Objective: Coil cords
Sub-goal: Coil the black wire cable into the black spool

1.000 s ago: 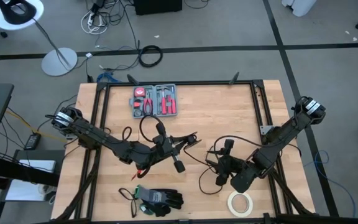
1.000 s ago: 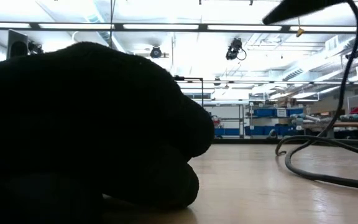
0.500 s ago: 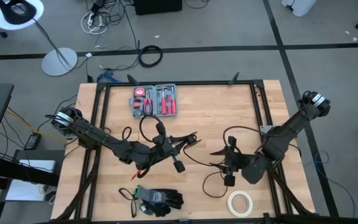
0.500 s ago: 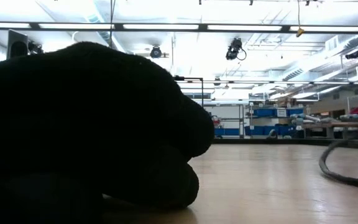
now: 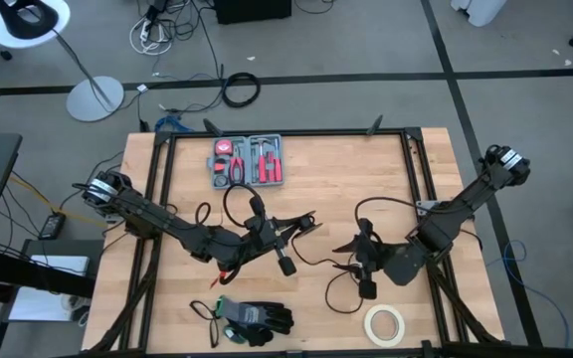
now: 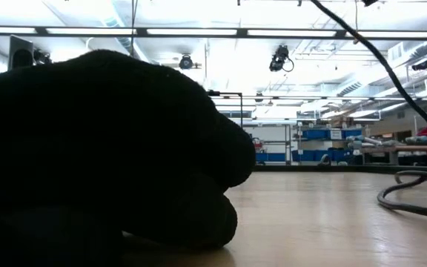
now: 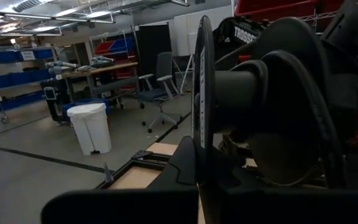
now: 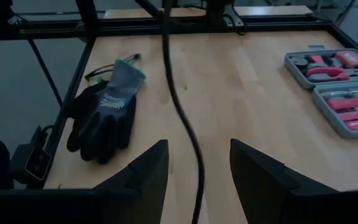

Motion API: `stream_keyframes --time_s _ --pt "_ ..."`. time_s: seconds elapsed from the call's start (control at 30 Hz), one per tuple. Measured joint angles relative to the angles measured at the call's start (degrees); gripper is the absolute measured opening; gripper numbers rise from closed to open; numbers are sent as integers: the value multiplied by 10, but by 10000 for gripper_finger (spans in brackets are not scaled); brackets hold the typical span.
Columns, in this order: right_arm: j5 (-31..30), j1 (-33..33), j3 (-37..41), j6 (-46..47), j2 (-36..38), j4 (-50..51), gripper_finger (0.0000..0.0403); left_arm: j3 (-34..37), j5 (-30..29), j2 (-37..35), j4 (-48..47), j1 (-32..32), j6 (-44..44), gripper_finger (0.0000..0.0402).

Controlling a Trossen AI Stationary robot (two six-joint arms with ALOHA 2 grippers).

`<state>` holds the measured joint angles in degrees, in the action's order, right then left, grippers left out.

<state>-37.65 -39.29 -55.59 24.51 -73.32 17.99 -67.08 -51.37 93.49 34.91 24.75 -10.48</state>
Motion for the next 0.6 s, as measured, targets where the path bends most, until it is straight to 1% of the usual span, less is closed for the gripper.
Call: stream_keyframes --time_s 0.27,0.4,0.6 --pt "4 13 0 -26 -14 -42 168 0 0 0 0 0 0 0" --pt "29 20 0 -56 -39 -87 167 0 0 0 4 0 -4 0" --pt "34 31 0 -77 -63 -96 166 0 0 0 13 0 -11 0"
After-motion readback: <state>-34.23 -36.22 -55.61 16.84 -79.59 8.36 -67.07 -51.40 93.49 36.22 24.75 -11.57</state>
